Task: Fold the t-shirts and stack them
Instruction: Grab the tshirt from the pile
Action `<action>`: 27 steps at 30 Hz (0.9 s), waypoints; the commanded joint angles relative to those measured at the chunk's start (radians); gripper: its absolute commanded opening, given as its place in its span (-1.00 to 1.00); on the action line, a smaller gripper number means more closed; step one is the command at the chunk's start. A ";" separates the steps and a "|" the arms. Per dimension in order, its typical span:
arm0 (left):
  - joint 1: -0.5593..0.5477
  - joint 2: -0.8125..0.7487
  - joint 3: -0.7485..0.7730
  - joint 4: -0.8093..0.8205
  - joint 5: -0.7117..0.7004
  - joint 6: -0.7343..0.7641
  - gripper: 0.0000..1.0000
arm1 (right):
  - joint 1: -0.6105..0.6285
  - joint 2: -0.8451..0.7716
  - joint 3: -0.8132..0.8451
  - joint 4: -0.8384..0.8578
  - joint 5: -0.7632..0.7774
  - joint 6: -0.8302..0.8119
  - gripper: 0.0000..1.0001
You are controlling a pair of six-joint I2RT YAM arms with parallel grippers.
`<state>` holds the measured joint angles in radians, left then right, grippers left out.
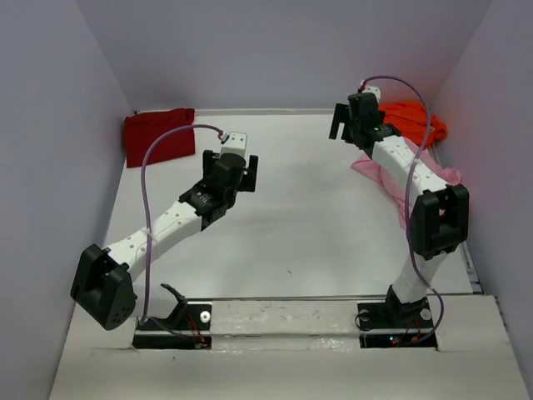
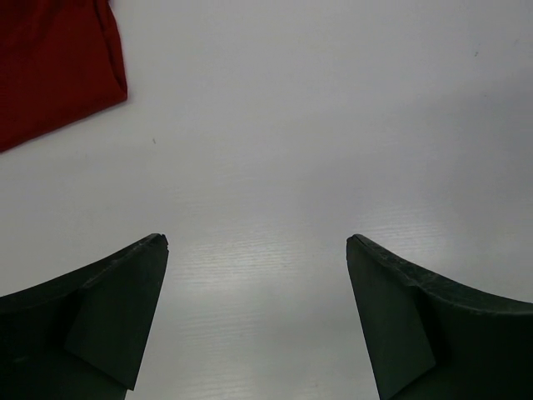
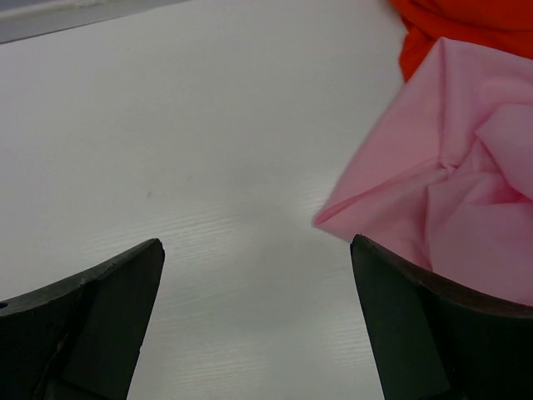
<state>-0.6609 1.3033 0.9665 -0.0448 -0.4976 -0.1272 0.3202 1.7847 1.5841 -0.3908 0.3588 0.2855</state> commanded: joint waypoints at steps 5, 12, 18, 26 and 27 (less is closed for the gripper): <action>-0.014 -0.044 0.026 0.025 0.002 0.012 0.98 | -0.092 0.116 0.207 -0.190 0.169 0.023 0.98; -0.014 -0.061 0.023 0.031 0.004 0.017 0.98 | -0.136 0.059 0.185 -0.230 0.258 0.043 0.98; -0.014 -0.065 0.023 0.033 -0.001 0.017 0.98 | -0.145 -0.037 0.067 -0.247 0.411 0.075 1.00; -0.014 -0.061 0.023 0.033 0.042 0.003 0.98 | -0.194 -0.080 -0.102 -0.358 0.497 0.202 0.99; -0.016 -0.061 0.023 0.033 0.044 0.003 0.98 | -0.194 -0.080 -0.124 -0.355 0.499 0.210 0.99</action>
<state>-0.6682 1.2739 0.9665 -0.0422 -0.4755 -0.1207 0.1642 1.7260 1.5448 -0.7048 0.7818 0.4110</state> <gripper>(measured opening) 0.989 0.995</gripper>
